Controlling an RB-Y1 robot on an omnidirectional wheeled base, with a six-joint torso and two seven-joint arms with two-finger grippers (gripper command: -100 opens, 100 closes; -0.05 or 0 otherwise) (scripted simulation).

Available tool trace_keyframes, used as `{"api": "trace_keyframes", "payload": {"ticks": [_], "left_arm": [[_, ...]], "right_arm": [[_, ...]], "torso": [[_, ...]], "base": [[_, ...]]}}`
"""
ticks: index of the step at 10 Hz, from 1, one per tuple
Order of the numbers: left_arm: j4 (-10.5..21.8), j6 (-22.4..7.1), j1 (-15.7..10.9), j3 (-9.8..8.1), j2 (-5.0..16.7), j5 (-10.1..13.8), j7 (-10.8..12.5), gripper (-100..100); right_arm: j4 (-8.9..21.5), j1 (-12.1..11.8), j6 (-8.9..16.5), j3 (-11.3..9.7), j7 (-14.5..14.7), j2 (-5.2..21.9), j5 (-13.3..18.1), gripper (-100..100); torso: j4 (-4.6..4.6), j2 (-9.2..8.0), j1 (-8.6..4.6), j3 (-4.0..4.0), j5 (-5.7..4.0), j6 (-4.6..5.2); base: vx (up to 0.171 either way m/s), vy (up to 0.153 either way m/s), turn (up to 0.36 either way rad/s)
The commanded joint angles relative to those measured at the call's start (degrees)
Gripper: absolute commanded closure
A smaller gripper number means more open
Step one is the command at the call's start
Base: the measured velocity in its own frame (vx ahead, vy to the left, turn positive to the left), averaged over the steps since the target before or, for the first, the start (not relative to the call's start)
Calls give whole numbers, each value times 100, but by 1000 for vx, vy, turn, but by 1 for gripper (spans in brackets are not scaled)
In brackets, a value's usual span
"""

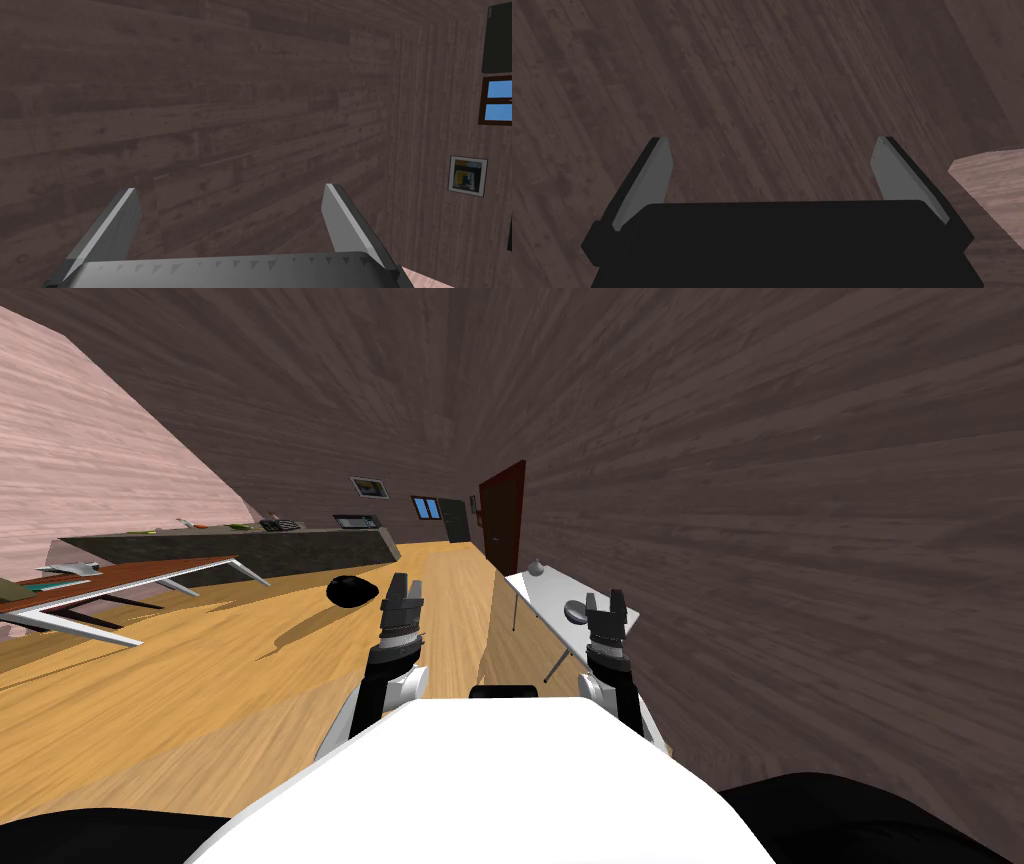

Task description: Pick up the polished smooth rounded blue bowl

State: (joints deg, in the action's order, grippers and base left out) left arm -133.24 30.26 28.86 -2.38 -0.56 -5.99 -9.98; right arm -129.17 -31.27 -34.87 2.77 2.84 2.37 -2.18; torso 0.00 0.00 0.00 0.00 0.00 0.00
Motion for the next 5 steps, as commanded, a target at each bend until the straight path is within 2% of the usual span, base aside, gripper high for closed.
{"api": "trace_keyframes", "payload": {"ticks": [1,5], "left_arm": [[0,0,0,0,0,0,0,0],[0,0,0,0,0,0,0,0]], "right_arm": [[121,-102,-2,40,55,193,-110,-100],[560,-463,-8,175,215,823,-444,-100]], "torso": [[0,0,0,0,0,0],[-3,13,3,-8,0,0]], "base": [[15,3,-6],[36,18,0]]}}
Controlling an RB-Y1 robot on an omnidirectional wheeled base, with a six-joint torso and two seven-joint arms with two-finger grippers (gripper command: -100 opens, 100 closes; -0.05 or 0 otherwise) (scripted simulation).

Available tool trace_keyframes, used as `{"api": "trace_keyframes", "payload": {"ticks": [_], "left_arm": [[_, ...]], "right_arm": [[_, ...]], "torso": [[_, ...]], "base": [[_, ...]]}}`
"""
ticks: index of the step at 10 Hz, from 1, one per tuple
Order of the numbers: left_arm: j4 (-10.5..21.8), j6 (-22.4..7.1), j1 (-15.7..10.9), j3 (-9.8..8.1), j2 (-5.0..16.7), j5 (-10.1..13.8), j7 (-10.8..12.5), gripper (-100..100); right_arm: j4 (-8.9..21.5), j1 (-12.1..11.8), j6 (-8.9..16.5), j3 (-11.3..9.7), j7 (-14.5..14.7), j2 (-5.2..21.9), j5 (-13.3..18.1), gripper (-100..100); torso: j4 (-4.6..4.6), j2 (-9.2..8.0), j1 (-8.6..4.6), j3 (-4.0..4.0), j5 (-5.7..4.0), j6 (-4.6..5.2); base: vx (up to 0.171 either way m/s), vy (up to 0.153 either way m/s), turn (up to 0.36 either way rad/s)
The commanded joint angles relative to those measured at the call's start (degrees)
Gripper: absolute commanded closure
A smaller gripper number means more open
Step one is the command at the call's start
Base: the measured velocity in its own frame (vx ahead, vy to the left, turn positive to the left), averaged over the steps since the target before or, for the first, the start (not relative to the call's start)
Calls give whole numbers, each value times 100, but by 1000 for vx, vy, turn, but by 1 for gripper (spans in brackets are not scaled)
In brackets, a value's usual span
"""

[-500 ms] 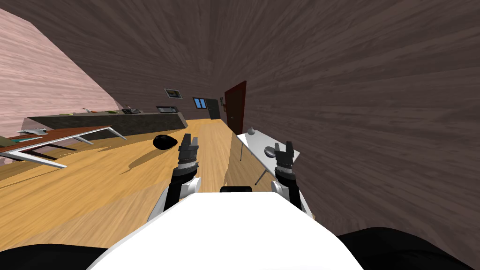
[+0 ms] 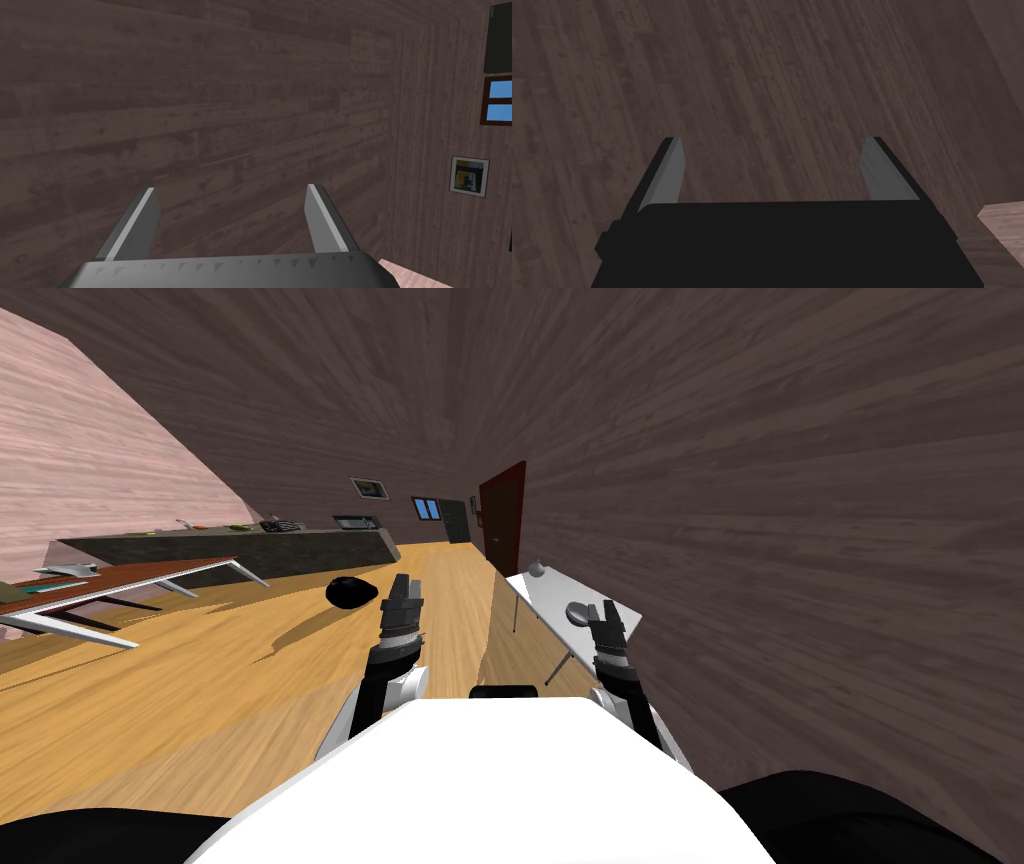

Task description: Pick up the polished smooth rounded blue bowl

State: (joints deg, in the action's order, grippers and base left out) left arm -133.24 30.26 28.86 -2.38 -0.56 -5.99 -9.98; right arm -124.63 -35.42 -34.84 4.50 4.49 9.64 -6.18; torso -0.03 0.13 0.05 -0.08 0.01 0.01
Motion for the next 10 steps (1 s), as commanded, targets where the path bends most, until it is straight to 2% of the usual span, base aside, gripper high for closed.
{"api": "trace_keyframes", "payload": {"ticks": [1,2,3,4,6,7,8,9,10], "left_arm": [[0,0,0,0,0,0,0,0],[0,0,0,0,0,0,0,0],[0,0,0,0,0,0,0,0],[0,0,0,0,0,0,0,0],[0,0,0,0,0,0,0,0],[0,0,0,0,0,0,0,0],[0,0,0,0,0,0,0,0],[0,0,0,0,0,0,0,0],[0,0,0,0,0,0,0,0]], "right_arm": [[261,-172,-12,47,98,286,-147,-100],[261,-172,-12,47,98,316,-147,-100],[432,-307,-13,96,144,534,-254,-100],[432,-307,-13,96,144,550,-254,-100],[814,-610,-15,200,233,962,-469,-100],[814,-610,-15,200,233,1074,-469,-100],[1023,-774,-15,255,273,1279,-575,-100],[1023,-774,-15,255,273,1363,-575,-100],[1242,-946,-15,310,309,1601,-677,-100]], "torso": [[0,0,0,0,0,0],[0,3,1,-2,0,-1],[0,1,-1,-1,0,-1],[0,0,-2,0,0,-1],[1,-5,-1,3,0,0],[1,-3,2,1,0,0],[1,-2,1,1,1,-1],[1,-2,2,1,1,-1],[1,-3,2,2,1,-1]], "base": [[48,26,6],[37,15,2],[34,15,14],[21,15,5],[31,27,22],[30,23,5],[34,29,29],[28,25,11],[32,31,30]]}}
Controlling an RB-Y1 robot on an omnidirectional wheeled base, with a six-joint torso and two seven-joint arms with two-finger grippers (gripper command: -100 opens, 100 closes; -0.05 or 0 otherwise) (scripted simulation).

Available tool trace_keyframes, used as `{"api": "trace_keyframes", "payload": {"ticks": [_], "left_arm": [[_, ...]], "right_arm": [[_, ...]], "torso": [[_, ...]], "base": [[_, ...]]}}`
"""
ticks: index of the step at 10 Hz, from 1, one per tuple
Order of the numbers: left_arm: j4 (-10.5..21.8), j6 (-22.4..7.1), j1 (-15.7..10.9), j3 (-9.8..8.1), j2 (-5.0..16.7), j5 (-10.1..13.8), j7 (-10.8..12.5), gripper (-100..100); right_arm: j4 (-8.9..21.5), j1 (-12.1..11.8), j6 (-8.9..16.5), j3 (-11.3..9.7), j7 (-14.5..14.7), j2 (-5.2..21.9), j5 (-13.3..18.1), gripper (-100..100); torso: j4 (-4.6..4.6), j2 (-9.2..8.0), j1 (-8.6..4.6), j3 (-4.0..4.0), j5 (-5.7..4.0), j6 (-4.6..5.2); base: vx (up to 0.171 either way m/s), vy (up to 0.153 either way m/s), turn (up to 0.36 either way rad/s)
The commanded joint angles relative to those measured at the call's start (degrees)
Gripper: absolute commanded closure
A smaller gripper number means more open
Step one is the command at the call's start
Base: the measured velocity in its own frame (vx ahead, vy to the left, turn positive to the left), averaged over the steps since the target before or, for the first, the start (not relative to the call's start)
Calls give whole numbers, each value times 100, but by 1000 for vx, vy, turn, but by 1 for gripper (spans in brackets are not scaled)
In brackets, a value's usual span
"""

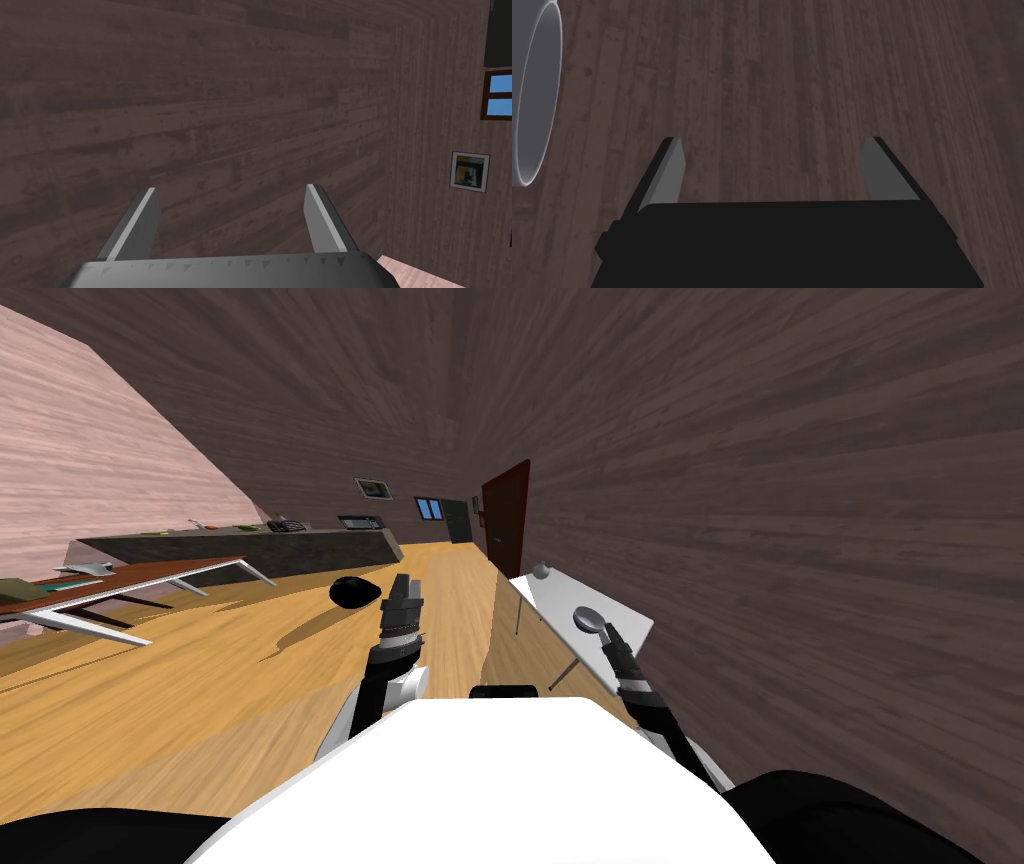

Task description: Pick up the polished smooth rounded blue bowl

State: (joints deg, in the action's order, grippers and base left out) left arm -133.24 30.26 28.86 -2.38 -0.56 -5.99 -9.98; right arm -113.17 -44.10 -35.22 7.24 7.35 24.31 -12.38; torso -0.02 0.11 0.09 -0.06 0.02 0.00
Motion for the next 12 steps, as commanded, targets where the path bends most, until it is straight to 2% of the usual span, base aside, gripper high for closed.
{"api": "trace_keyframes", "payload": {"ticks": [1,2,3,4,5,6,7,8,9,10,11,12], "left_arm": [[0,0,0,0,0,0,0,0],[0,0,0,0,0,0,0,0],[0,0,0,0,0,0,0,0],[0,0,0,0,0,0,0,0],[0,0,0,0,0,0,0,0],[0,0,0,0,0,0,0,0],[0,0,0,0,0,0,0,0],[0,0,0,0,0,0,0,0],[0,0,0,0,0,0,0,0],[0,0,0,0,0,0,0,0],[0,0,0,0,0,0,0,0],[0,0,0,0,0,0,0,0]], "right_arm": [[96,-79,23,36,23,200,-57,-100],[324,-257,23,92,54,414,-154,-100],[324,-257,23,92,54,518,-154,-100],[559,-442,23,146,80,751,-245,-100],[559,-442,23,146,80,848,-245,-100],[801,-631,24,200,101,1070,-329,-100],[801,-631,24,200,101,1186,-329,-100],[1048,-824,24,253,114,1404,-404,-100],[1048,-824,24,253,114,1532,-404,-100],[1298,-1019,24,304,122,1727,-471,-100],[1298,-1019,24,304,122,1884,-471,-100],[1550,-1214,25,352,122,2067,-528,-100]], "torso": [[0,0,0,0,0,0],[0,0,-3,0,0,0],[-1,3,-5,-2,-1,0],[0,0,-3,0,-1,-1],[0,-1,2,0,0,-1],[1,-2,1,1,1,0],[0,0,1,0,1,0],[0,0,0,0,0,-1],[0,0,3,0,0,-1],[0,1,2,0,1,-1],[0,3,3,-1,1,0],[0,1,2,-1,1,-1]], "base": [[30,19,14],[43,22,41],[27,20,16],[26,40,52],[24,29,15],[34,33,47],[29,27,23],[30,40,60],[31,32,26],[41,39,60],[31,33,29],[32,44,75]]}}
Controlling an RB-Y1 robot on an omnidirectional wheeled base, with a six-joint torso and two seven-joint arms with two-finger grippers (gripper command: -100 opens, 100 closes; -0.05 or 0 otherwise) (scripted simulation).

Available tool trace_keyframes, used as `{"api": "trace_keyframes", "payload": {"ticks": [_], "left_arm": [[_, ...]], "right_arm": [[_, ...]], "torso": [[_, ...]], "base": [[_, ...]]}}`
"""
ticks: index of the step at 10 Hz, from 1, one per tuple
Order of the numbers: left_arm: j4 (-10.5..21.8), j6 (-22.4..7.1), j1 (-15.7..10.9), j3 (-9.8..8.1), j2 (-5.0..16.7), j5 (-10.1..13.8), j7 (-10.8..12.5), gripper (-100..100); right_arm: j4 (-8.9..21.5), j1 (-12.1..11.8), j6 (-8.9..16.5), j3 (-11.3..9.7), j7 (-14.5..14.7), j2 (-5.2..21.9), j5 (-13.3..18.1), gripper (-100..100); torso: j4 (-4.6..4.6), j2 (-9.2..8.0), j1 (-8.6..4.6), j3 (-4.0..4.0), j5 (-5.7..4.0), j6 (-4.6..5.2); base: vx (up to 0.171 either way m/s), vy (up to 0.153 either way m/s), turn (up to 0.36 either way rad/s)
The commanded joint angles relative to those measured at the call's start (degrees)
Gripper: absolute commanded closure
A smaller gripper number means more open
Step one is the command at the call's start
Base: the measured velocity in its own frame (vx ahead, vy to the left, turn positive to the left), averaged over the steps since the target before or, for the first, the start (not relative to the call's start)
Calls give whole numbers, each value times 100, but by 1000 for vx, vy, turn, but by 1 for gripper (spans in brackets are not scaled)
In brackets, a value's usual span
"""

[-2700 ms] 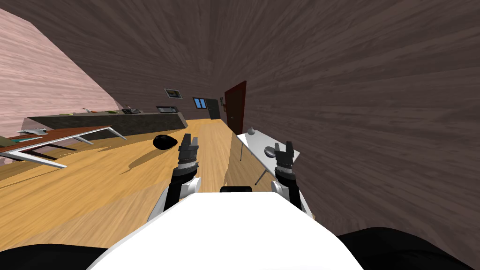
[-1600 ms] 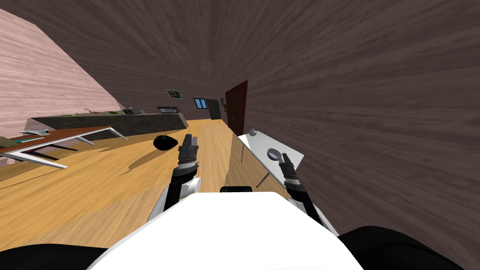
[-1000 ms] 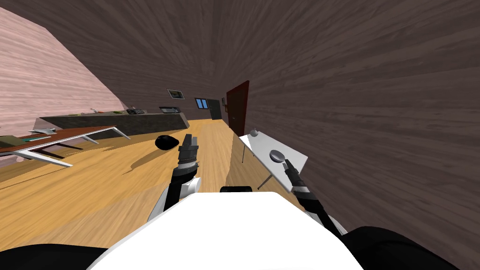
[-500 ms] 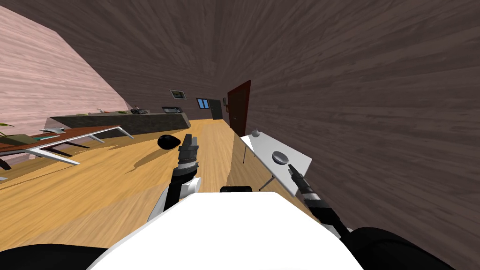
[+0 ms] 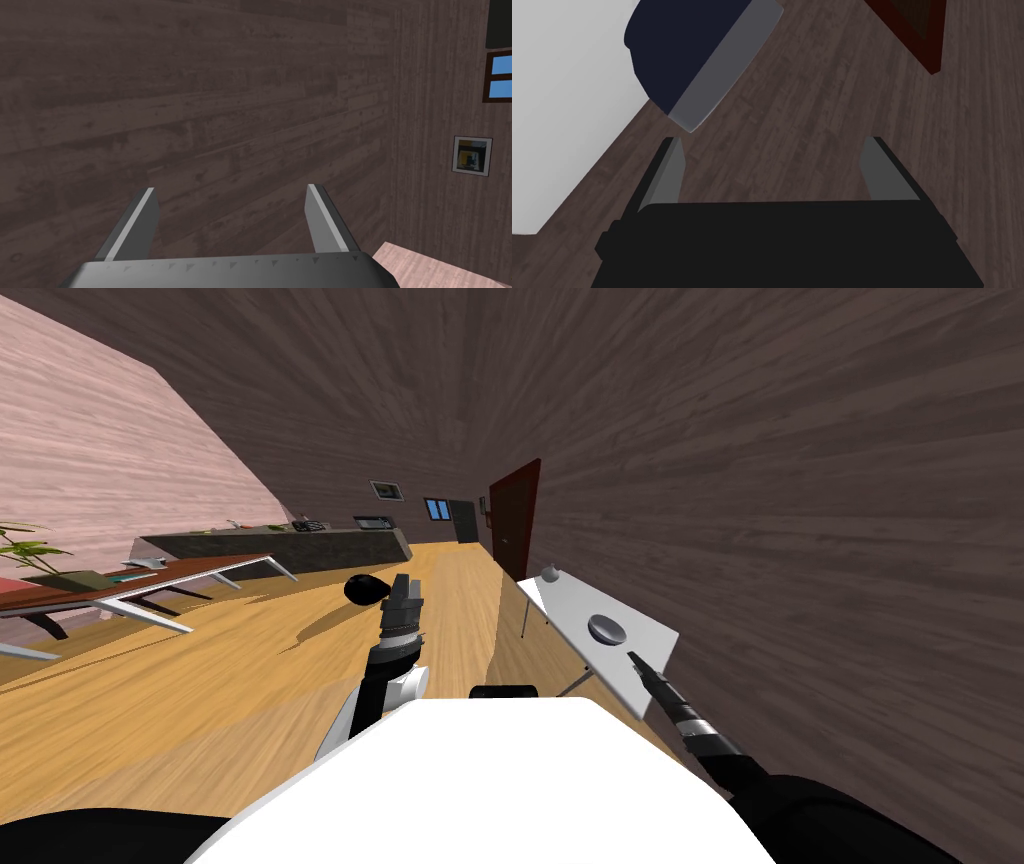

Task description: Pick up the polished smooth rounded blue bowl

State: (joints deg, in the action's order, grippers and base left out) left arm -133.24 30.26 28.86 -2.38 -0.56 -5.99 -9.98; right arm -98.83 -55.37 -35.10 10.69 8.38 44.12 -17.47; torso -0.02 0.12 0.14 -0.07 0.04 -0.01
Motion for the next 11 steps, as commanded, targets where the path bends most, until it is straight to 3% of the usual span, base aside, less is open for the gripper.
{"api": "trace_keyframes", "payload": {"ticks": [1,4,5,6,8,11], "left_arm": [[0,0,0,0,0,0,0,0],[0,0,0,0,0,0,0,0],[0,0,0,0,0,0,0,0],[0,0,0,0,0,0,0,0],[0,0,0,0,0,0,0,0],[0,0,0,0,0,0,0,0]], "right_arm": [[116,-87,13,7,19,259,-19,-100],[619,-477,15,95,-2,796,-103,-100],[619,-477,15,95,-2,959,-103,-100],[819,-670,16,133,-22,1131,-130,-100],[867,-670,16,133,-22,1341,-130,-100],[1336,-1046,17,199,-83,1896,-151,-100]], "torso": [[0,0,0,0,0,0],[1,-2,-2,1,0,0],[0,0,1,0,0,-1],[0,-1,-2,0,0,0],[1,-1,4,1,1,0],[1,-3,-3,1,-2,0]], "base": [[24,37,31],[28,39,64],[28,30,39],[29,50,85],[21,32,15],[28,35,76]]}}
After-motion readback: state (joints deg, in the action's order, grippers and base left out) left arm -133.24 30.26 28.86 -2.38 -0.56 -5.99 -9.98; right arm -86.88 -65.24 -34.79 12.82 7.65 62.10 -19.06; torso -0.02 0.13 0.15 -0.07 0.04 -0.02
